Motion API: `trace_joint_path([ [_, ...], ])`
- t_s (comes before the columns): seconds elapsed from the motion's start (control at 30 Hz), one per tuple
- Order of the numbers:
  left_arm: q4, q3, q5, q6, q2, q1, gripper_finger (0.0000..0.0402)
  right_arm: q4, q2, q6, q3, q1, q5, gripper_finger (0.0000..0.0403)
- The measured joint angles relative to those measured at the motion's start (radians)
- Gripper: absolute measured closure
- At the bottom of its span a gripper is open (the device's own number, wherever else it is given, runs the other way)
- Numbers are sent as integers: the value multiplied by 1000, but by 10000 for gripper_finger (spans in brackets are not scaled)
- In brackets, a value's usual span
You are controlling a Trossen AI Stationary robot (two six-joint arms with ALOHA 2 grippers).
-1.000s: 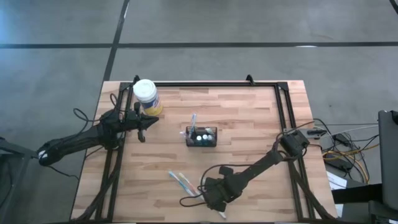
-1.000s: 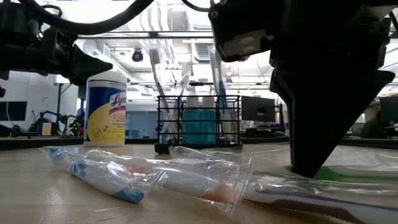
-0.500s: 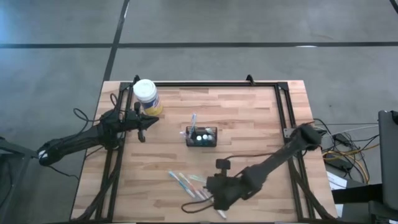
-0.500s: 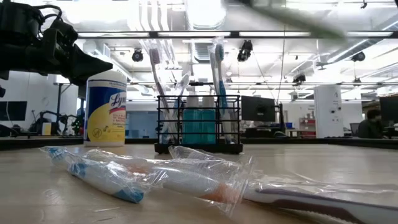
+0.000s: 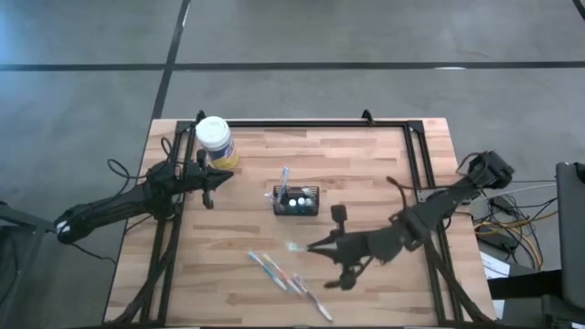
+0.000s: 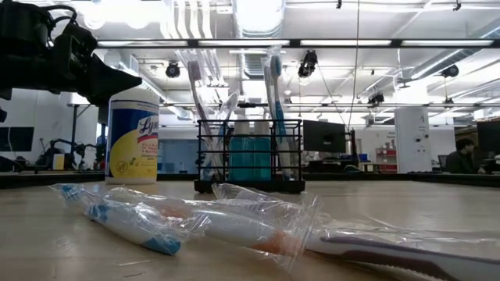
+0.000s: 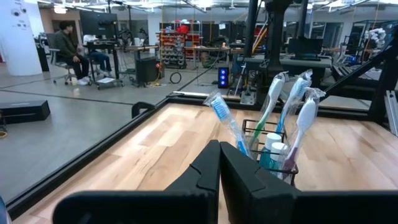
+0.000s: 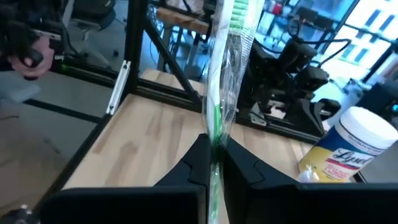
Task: Pick & Place toothbrushing station
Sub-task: Put the green toothbrush into the wire organizer
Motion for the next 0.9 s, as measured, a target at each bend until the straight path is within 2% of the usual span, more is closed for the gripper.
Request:
trace_joint_path([
  [0.2, 27, 0, -5, -17, 0, 0, 388, 209, -163, -32, -291, -54, -25, 390],
  [0.33, 102, 0, -6, -3, 0, 0, 387, 360, -252, -68, -498, -105, -29, 390],
  [0.5, 189, 0, -6, 29, 0, 0, 387, 585, -365, -100, -710, -177, -129, 390],
  [0.73, 183, 0, -14, 83, 0, 0, 387, 755, -454, -99, -893, -218, -145, 390],
  [0.9, 183, 0, -14, 86, 0, 0, 387, 920, -462, -114, -1016, -220, -145, 390],
])
